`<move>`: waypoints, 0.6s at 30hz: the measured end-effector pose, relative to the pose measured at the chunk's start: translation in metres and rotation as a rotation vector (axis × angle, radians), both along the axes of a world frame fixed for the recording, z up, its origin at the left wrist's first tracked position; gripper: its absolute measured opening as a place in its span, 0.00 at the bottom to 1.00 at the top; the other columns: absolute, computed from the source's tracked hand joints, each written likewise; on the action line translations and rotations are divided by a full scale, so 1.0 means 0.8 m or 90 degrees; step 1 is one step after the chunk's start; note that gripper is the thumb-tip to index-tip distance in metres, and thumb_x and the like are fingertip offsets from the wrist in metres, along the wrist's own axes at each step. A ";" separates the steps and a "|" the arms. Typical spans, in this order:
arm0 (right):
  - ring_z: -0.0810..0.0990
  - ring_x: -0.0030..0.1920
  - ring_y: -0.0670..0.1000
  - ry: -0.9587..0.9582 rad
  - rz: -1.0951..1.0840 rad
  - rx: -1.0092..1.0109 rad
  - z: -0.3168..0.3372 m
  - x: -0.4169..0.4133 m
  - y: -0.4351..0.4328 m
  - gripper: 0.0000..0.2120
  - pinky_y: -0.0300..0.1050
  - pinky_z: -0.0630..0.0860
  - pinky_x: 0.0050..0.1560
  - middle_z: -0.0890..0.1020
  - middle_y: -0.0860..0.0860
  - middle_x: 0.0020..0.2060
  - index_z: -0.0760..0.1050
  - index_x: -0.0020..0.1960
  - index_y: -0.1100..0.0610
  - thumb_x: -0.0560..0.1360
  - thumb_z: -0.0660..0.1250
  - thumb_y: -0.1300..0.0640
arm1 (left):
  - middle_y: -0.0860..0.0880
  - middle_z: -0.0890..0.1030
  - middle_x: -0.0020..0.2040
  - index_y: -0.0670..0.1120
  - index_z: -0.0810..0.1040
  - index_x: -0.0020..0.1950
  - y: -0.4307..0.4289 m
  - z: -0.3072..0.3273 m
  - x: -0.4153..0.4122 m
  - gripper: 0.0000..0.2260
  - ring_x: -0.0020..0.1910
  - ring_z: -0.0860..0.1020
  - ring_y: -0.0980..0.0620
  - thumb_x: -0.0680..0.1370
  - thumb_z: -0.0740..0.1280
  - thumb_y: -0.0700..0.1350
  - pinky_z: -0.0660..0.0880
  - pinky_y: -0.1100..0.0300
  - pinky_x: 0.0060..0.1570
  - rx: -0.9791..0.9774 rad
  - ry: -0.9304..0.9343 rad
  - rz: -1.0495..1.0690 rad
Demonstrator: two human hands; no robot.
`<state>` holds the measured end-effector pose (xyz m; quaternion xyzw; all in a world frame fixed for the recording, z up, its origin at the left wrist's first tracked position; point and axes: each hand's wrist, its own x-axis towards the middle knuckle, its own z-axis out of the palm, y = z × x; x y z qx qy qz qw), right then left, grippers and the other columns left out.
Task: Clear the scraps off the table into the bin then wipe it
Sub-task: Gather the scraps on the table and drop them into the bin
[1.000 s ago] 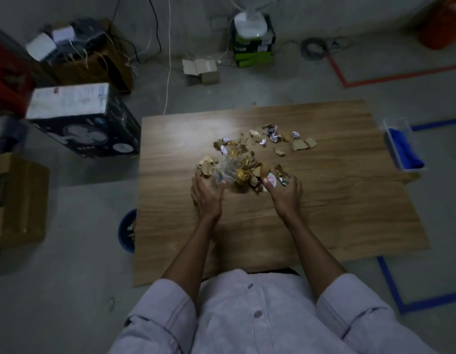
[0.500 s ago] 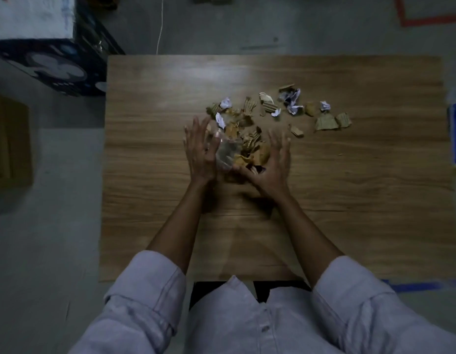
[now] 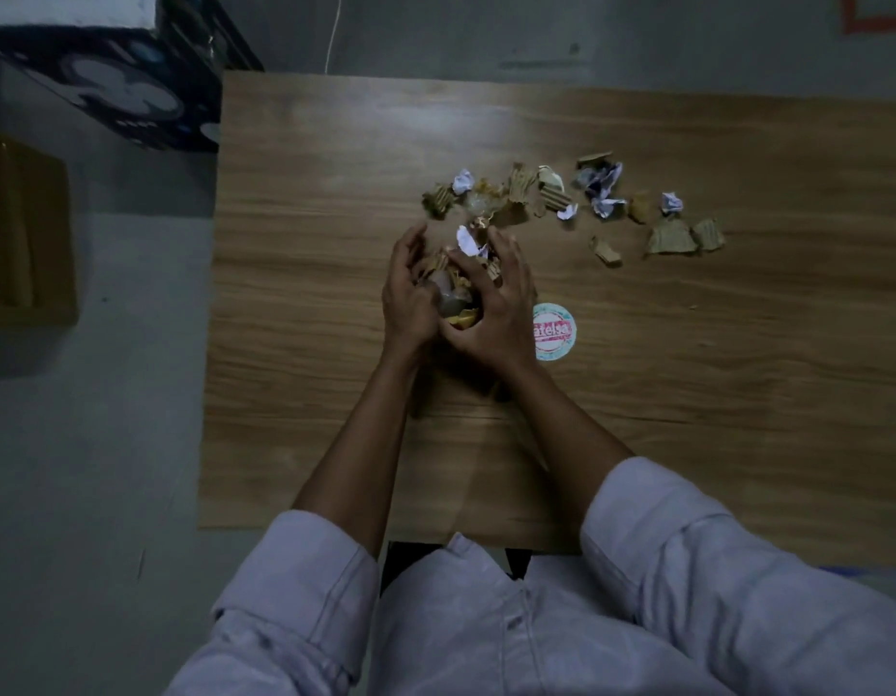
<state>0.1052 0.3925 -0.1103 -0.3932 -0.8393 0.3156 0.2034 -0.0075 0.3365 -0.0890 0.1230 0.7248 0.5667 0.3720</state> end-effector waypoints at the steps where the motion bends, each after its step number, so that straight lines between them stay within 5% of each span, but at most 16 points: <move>1: 0.57 0.80 0.59 -0.002 0.004 0.019 -0.001 -0.001 -0.001 0.36 0.59 0.58 0.77 0.62 0.57 0.78 0.72 0.73 0.48 0.68 0.74 0.40 | 0.47 0.75 0.71 0.44 0.71 0.74 -0.002 0.001 -0.001 0.37 0.66 0.76 0.60 0.66 0.55 0.25 0.75 0.63 0.62 0.000 -0.013 0.019; 4: 0.61 0.78 0.60 -0.016 0.019 0.060 -0.006 -0.005 -0.001 0.35 0.58 0.60 0.76 0.64 0.58 0.77 0.74 0.72 0.49 0.67 0.74 0.40 | 0.43 0.77 0.67 0.45 0.70 0.72 -0.007 0.000 -0.001 0.34 0.60 0.79 0.61 0.69 0.54 0.23 0.77 0.63 0.55 -0.007 -0.042 0.052; 7: 0.68 0.72 0.62 -0.039 0.008 0.073 -0.007 -0.008 -0.005 0.34 0.59 0.65 0.70 0.71 0.57 0.72 0.76 0.69 0.50 0.65 0.74 0.40 | 0.46 0.82 0.55 0.49 0.71 0.69 -0.010 0.003 0.001 0.32 0.50 0.82 0.54 0.66 0.59 0.32 0.78 0.58 0.49 -0.040 -0.039 0.063; 10: 0.71 0.62 0.62 -0.069 0.011 0.080 -0.002 -0.009 -0.005 0.32 0.55 0.69 0.62 0.75 0.56 0.64 0.78 0.65 0.51 0.64 0.71 0.40 | 0.47 0.79 0.52 0.48 0.70 0.69 -0.012 0.011 0.005 0.33 0.43 0.81 0.59 0.64 0.59 0.35 0.78 0.58 0.48 -0.070 -0.042 0.052; 12: 0.71 0.56 0.62 -0.099 0.036 0.093 0.001 -0.010 -0.001 0.30 0.54 0.70 0.57 0.76 0.57 0.61 0.78 0.62 0.54 0.64 0.70 0.42 | 0.47 0.80 0.55 0.45 0.69 0.71 -0.014 0.019 0.009 0.30 0.45 0.81 0.60 0.68 0.62 0.34 0.77 0.63 0.48 -0.106 -0.021 0.022; 15: 0.71 0.50 0.61 -0.105 0.041 0.138 0.004 -0.017 0.009 0.23 0.54 0.71 0.46 0.78 0.59 0.54 0.78 0.56 0.58 0.66 0.71 0.45 | 0.40 0.76 0.63 0.39 0.70 0.72 -0.024 0.045 0.036 0.29 0.58 0.78 0.50 0.69 0.59 0.34 0.74 0.65 0.59 -0.108 0.172 -0.054; 18: 0.74 0.51 0.62 -0.134 0.086 0.174 0.014 -0.025 0.030 0.20 0.50 0.72 0.40 0.79 0.58 0.52 0.77 0.49 0.57 0.66 0.71 0.43 | 0.42 0.75 0.62 0.40 0.76 0.66 -0.046 0.058 0.073 0.28 0.57 0.74 0.54 0.66 0.57 0.36 0.70 0.70 0.59 -0.117 0.243 0.048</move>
